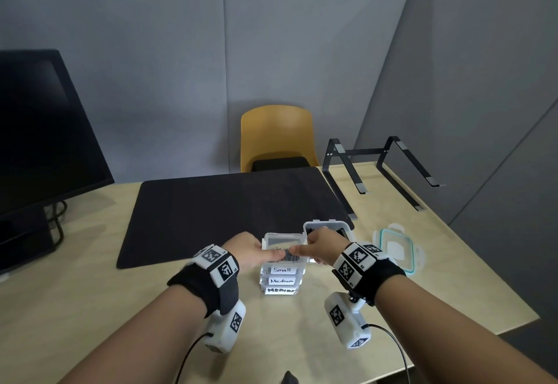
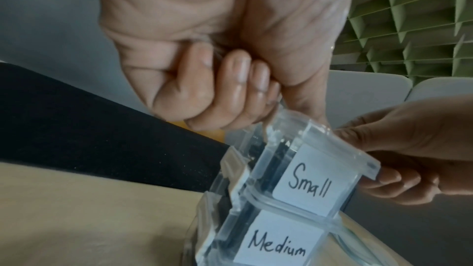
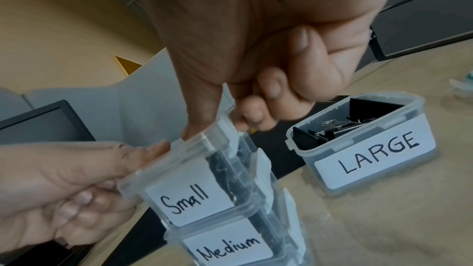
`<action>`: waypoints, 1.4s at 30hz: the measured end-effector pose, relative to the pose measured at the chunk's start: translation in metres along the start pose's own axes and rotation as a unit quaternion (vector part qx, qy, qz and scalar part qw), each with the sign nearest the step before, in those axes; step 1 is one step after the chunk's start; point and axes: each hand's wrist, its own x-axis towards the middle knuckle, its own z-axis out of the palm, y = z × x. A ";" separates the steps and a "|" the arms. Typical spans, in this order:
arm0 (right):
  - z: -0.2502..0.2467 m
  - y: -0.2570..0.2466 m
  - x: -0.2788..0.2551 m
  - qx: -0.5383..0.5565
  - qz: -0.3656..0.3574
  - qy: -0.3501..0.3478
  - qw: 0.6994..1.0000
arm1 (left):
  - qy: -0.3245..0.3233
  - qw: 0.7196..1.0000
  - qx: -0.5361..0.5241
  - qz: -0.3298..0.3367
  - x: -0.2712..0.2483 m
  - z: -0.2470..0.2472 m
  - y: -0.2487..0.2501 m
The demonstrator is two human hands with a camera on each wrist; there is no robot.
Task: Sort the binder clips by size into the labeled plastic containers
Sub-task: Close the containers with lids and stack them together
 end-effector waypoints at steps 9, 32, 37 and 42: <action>0.002 0.020 -0.006 0.027 -0.027 0.082 0.996 | 0.132 0.989 0.072 -0.007 -0.012 0.010 0.003; 0.021 0.196 0.015 -0.066 0.177 0.097 0.977 | 0.100 0.983 0.045 0.147 0.010 0.039 -0.006; 0.026 0.197 0.011 -0.135 0.152 0.097 0.974 | 0.117 0.983 0.064 0.130 0.008 0.040 -0.005; 0.023 0.194 0.006 -0.145 0.139 0.081 0.976 | 0.117 0.982 0.062 0.132 0.008 0.041 -0.003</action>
